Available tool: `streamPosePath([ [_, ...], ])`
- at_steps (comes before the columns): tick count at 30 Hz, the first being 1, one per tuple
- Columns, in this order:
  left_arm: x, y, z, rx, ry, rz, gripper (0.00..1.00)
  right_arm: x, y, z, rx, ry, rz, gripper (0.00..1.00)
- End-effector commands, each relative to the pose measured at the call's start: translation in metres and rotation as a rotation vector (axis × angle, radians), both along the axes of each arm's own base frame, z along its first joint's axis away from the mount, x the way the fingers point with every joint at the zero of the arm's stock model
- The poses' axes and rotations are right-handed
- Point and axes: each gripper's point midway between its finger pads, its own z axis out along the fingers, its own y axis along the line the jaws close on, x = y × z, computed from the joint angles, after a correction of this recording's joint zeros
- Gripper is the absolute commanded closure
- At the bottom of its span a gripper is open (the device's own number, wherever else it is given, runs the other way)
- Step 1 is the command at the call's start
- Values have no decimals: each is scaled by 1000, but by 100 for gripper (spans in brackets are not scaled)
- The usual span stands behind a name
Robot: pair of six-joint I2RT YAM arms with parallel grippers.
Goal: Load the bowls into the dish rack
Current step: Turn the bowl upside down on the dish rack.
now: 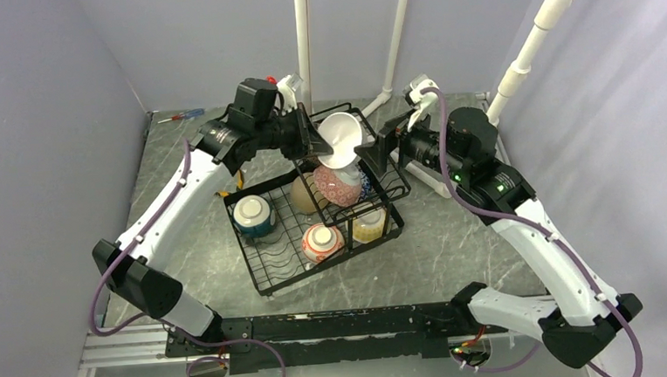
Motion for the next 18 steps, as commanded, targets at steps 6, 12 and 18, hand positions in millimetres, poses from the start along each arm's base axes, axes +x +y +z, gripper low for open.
streamPosePath([
  [6,-3,18,62,-20,-248,32,97,34,-2,-18,-7,197,-161,4],
  [12,2,20,57,63,-295,61,97,37,18,-27,28,304,-114,12],
  [18,3,17,61,116,-354,67,97,43,25,-36,29,357,-108,36],
])
